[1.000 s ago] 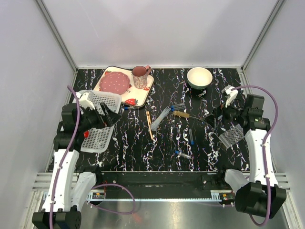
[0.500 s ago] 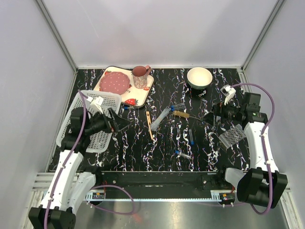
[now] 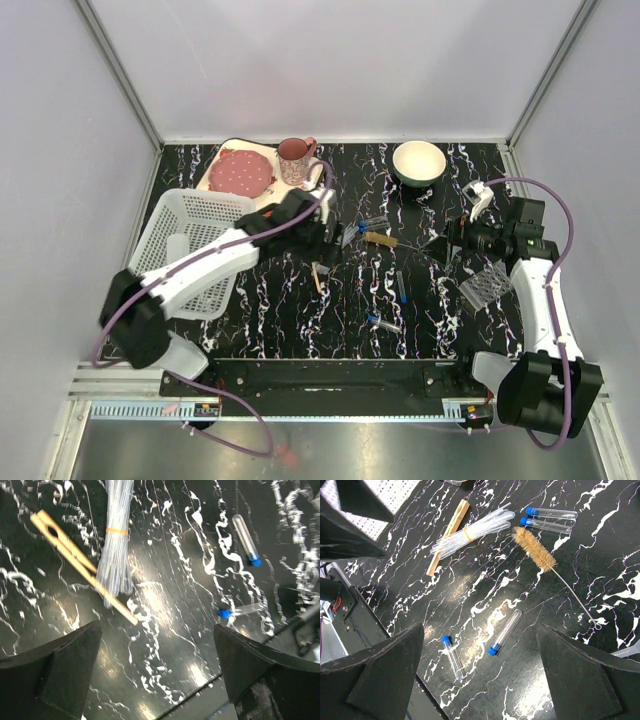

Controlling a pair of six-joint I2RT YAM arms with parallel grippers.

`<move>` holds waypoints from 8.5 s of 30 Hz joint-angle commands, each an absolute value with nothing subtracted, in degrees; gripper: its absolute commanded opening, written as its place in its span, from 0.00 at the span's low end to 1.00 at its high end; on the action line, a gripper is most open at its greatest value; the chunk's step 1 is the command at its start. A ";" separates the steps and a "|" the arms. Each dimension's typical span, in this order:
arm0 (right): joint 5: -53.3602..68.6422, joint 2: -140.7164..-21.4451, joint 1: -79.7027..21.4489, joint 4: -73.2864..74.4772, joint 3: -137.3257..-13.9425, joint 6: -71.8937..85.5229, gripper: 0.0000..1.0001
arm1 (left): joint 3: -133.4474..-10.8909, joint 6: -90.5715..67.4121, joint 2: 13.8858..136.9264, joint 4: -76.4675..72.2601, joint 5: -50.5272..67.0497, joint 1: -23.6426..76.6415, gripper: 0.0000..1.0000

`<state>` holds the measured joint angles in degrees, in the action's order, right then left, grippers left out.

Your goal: Organize the chemistry lab equipment

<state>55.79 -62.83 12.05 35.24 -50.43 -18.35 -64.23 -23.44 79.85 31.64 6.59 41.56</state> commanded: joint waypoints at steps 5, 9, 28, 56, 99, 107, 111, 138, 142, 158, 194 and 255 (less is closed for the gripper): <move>56.07 -57.75 12.13 31.73 -47.38 -19.16 1.00 | -83.57 -12.75 100.71 39.02 -5.27 46.05 0.87; 56.16 -56.69 12.13 30.41 -45.79 -19.34 1.00 | -91.04 -10.90 109.75 41.91 -6.24 46.14 0.78; 57.04 -56.25 13.09 26.72 -42.63 -19.86 1.00 | -107.75 -7.47 128.49 49.75 -11.78 46.14 0.59; 57.75 -54.49 13.45 26.81 -42.63 -20.13 1.00 | -81.16 -17.40 97.24 28.58 10.54 43.42 0.20; 58.45 -54.67 13.45 27.95 -42.63 -21.01 1.00 | -52.39 -20.66 57.75 30.86 8.22 -7.47 0.86; 57.40 -54.84 13.45 28.47 -42.89 -21.09 1.00 | -47.64 -17.93 51.33 24.53 22.49 -7.47 0.99; 55.99 -56.33 13.53 31.89 -46.39 -23.45 1.00 | -45.79 -16.88 49.31 22.24 27.32 -5.72 0.99; 13.27 -82.25 13.45 26.10 -56.24 13.45 0.93 | -44.03 -14.59 48.43 20.65 29.62 -0.18 0.99; 12.83 -89.02 13.36 27.42 -58.80 13.27 0.87 | -44.03 -14.59 48.25 20.57 29.62 -0.26 0.99; 15.38 -96.15 12.66 27.51 -59.41 12.48 0.61 | -43.95 -14.59 48.25 20.57 29.62 -0.26 0.99; 33.20 -84.38 10.90 34.01 -60.91 -2.97 0.05 | -39.91 -28.63 48.16 4.86 53.94 -0.26 0.99; 64.52 -82.09 -10.81 72.07 -64.95 -57.39 0.52 | -62.77 19.08 81.39 7.83 38.07 52.56 0.00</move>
<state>65.01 -83.99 -10.90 71.92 -62.78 -57.82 -65.25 22.74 84.53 10.20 40.12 52.36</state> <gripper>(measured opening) 0.424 0.025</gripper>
